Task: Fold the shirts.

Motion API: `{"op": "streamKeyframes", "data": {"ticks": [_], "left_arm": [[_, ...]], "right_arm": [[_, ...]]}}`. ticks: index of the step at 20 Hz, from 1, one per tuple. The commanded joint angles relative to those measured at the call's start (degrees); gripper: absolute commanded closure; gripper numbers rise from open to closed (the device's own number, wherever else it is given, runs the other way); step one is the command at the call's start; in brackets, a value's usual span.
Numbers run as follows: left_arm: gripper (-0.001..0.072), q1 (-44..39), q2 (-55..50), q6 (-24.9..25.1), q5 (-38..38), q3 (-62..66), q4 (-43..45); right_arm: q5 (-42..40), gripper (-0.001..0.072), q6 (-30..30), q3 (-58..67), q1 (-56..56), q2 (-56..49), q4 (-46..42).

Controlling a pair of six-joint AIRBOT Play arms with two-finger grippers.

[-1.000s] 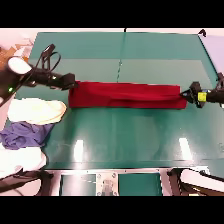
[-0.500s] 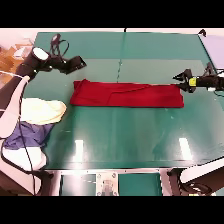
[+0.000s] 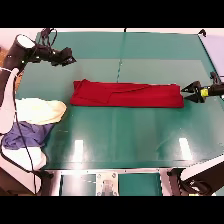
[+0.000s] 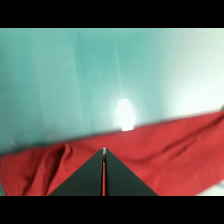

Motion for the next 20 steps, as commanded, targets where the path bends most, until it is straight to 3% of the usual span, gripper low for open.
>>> {"op": "streamKeyframes", "data": {"ticks": [1, 3, 6, 9, 10, 14, 20], "left_arm": [[0.0679, -0.74, 0.0, 0.2, -4.96, 0.44, -0.35], [0.0679, -1.66, 0.0, 0.22, -5.7, 0.44, -0.42], [0.0679, -4.15, -0.07, 0.24, -5.11, 0.44, -0.35], [0.068, -7.56, -0.46, 0.24, -2.73, 0.42, -0.24], [0.0679, -8.74, -0.81, 0.24, -1.55, 0.44, -0.07], [0.068, -14.8, -4.11, 0.02, 5.14, 0.44, -0.13], [0.0679, -31.63, -14.32, -1.53, 20.74, 0.46, -2.19]], "right_arm": [[3.54, 0.0118, -4.83, 1.31, -0.55, -4.94, 2.91], [6.73, 0.0119, -5.92, 3.96, -0.17, -7.82, 5.62], [11.56, 0.0182, -5.84, 8.41, 1.81, -11.96, 5.46], [11.61, 0.0606, -6.14, 10.58, 3.69, -12.92, 5.42], [12.24, 0.0697, -6.25, 11.69, 3.91, -12.92, 5.46], [17.92, 0.0697, -3.78, 17.11, 3.91, -10.12, 5.51], [19.43, 0.0698, -2.95, 18.01, 5.27, 4.74, 6.21]]}}
